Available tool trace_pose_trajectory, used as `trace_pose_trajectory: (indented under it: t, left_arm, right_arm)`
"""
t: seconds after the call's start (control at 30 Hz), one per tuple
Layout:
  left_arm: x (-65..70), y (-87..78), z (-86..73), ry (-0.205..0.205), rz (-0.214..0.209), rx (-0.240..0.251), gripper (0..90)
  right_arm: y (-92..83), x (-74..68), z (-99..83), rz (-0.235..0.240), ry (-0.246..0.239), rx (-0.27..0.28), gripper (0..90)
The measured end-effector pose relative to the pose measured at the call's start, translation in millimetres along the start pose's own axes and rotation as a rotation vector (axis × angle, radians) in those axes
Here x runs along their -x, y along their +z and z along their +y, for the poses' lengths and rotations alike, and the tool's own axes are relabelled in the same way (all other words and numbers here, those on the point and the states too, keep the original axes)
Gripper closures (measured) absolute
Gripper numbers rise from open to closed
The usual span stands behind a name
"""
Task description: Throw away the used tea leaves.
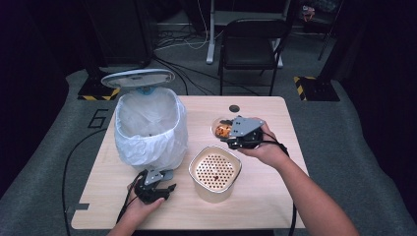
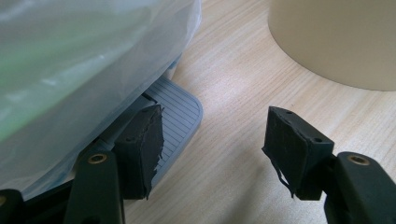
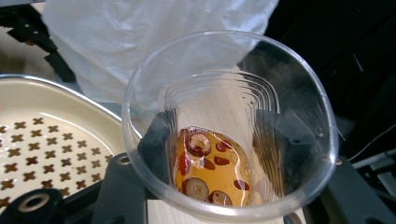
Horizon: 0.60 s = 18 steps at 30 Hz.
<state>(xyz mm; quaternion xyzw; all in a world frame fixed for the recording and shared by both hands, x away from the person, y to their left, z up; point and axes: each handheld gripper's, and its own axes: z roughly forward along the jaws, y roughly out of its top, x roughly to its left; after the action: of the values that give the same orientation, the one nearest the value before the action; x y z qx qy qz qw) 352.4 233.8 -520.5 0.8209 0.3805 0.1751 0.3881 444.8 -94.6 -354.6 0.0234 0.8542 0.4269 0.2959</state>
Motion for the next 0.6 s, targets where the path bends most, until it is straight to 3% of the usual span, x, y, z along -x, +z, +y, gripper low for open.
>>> trace_pose_trajectory:
  t: [0.17, 0.53, 0.6]
  left_arm:
    - [0.0, 0.0, 0.0, 0.0, -0.001, 0.0, 37.3]
    - [0.7, 0.3, -0.1, 0.001, 0.006, 0.002, 37.2]
    - [0.5, 0.2, -0.1, 0.001, 0.004, 0.001, 37.2]
  right_arm:
    - [0.1, -10.1, 5.3, 0.004, -0.077, 0.002, 50.0]
    - [0.5, -29.4, 4.7, -0.001, -0.232, -0.056, 50.1]
    - [-0.5, -31.9, 4.0, 0.0, -0.227, -0.067, 50.1]
